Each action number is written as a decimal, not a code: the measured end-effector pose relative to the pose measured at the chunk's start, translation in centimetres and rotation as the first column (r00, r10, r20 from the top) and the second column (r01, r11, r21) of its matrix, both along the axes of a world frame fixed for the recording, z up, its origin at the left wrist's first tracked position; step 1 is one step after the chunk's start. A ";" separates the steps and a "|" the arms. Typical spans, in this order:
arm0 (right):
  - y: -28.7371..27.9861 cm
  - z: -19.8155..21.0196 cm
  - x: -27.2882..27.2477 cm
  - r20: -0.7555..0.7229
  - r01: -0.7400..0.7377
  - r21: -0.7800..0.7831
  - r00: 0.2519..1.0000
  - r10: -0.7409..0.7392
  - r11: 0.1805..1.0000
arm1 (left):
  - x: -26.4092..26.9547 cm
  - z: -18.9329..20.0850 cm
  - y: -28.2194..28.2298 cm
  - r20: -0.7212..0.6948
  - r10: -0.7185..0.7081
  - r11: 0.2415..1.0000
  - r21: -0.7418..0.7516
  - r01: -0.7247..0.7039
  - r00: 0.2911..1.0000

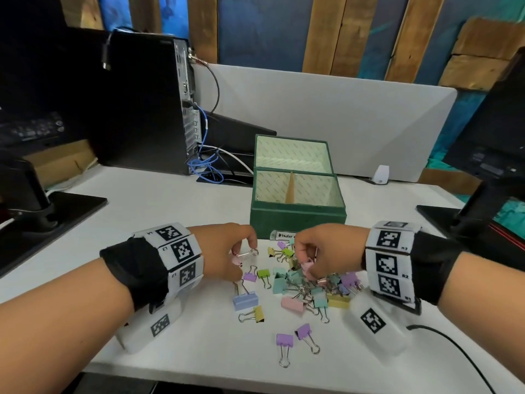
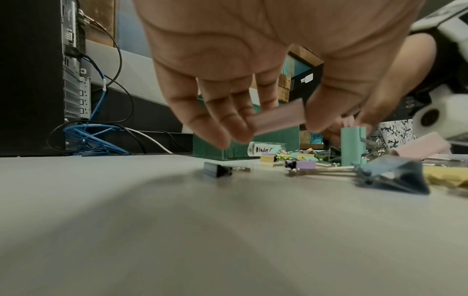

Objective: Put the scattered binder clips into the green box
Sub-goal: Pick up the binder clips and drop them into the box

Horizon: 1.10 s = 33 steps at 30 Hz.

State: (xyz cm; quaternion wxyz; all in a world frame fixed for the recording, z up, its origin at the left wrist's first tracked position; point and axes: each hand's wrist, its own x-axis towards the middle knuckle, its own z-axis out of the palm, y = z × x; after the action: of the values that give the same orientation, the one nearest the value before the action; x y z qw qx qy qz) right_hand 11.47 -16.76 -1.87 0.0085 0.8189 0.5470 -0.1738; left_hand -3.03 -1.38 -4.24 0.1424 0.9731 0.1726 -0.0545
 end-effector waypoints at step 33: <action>-2.1 2.7 0.4 -0.007 -0.058 0.090 0.998 0.059 0.994 | 8.0 5.5 2.1 0.350 0.056 0.998 -0.019 -0.053 0.935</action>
State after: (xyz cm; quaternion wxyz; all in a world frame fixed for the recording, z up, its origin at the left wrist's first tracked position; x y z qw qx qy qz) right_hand 11.90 -18.83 0.84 -0.0262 0.8013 0.5779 -0.1526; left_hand 4.99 0.72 1.26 0.1767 0.9615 0.1709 0.1226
